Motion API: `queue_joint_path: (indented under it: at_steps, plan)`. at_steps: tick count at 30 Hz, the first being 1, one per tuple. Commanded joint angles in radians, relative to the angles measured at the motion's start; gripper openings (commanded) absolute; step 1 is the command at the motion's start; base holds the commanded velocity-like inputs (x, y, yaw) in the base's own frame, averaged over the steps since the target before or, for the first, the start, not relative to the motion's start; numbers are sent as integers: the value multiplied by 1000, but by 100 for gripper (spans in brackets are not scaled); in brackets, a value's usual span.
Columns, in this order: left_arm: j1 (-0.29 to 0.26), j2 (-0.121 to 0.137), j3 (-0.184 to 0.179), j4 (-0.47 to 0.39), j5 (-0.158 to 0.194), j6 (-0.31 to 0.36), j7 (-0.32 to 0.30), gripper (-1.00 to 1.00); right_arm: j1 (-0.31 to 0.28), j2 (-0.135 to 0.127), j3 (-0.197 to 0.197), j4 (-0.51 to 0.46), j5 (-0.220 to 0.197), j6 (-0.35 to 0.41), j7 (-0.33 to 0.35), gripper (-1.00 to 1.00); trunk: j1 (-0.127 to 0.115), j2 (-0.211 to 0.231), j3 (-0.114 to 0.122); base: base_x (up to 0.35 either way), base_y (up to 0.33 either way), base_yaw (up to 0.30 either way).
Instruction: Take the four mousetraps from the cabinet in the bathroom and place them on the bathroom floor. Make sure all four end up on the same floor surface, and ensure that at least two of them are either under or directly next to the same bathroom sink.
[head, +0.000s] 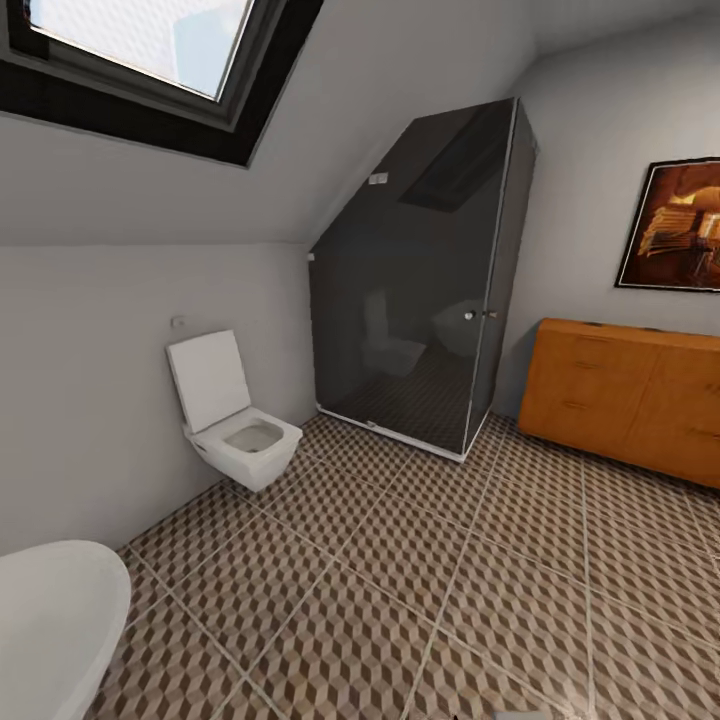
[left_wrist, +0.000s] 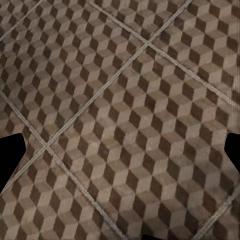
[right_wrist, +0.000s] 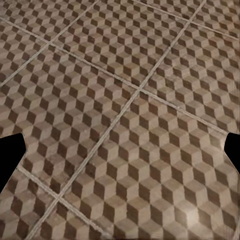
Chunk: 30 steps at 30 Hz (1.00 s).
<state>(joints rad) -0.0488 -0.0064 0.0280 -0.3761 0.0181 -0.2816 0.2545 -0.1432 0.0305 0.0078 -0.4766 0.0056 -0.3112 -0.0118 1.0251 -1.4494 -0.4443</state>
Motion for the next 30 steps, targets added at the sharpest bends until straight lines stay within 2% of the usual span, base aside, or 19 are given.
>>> queue_joint_path:
  at_steps: [1,30]
  plan:
    - [0,0,3,0,2,-4,0,100,-1,0,1,1,0,-3,-1,100,0,-1,-1,0,0,-293]
    - [0,-1,3,0,2,-4,0,100,-1,0,1,3,0,-3,-1,100,0,-1,-1,0,0,-293]
